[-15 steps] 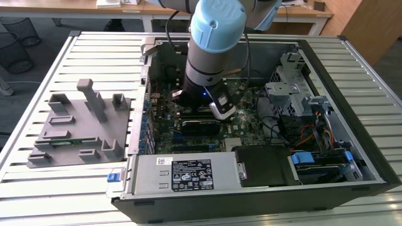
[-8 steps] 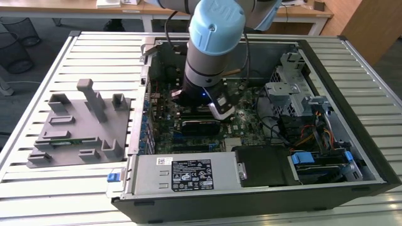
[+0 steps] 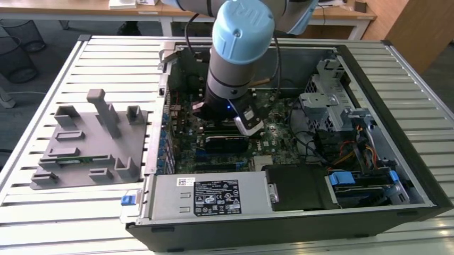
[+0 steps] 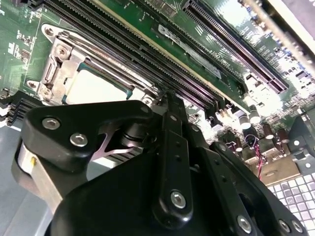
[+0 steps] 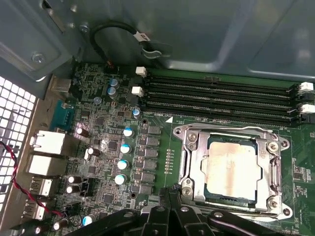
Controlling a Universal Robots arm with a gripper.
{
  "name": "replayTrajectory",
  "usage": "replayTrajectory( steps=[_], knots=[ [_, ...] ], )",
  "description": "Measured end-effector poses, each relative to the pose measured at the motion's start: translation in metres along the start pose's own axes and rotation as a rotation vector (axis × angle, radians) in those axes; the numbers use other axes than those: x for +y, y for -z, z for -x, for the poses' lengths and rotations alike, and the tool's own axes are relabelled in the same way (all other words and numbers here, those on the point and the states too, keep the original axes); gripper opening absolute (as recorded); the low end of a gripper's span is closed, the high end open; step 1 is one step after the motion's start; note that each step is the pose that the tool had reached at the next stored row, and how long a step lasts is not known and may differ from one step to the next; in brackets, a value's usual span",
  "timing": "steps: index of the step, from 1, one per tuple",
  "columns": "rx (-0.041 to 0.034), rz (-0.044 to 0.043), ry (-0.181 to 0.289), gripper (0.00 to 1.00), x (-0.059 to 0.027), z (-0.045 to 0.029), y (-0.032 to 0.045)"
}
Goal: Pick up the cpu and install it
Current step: 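Install the second cpu locking lever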
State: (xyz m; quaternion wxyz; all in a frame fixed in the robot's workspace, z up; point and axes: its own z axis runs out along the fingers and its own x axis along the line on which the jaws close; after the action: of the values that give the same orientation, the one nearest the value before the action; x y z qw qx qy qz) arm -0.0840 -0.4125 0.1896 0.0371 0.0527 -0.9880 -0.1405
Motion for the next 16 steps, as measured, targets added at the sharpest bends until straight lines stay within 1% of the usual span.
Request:
replayTrajectory(
  steps=[8,11,13,16],
  knots=[
    [0.0,0.0006,0.0,0.11,0.0,-0.0002,-0.0004],
    [-0.0002,0.0002,0.0,0.11,0.0011,-0.0006,0.0024],
    [0.0003,-0.0013,0.0,0.11,0.0017,-0.0011,0.0053],
    [0.0002,-0.0013,0.0,0.11,0.0031,-0.0016,0.0099]
  ],
)
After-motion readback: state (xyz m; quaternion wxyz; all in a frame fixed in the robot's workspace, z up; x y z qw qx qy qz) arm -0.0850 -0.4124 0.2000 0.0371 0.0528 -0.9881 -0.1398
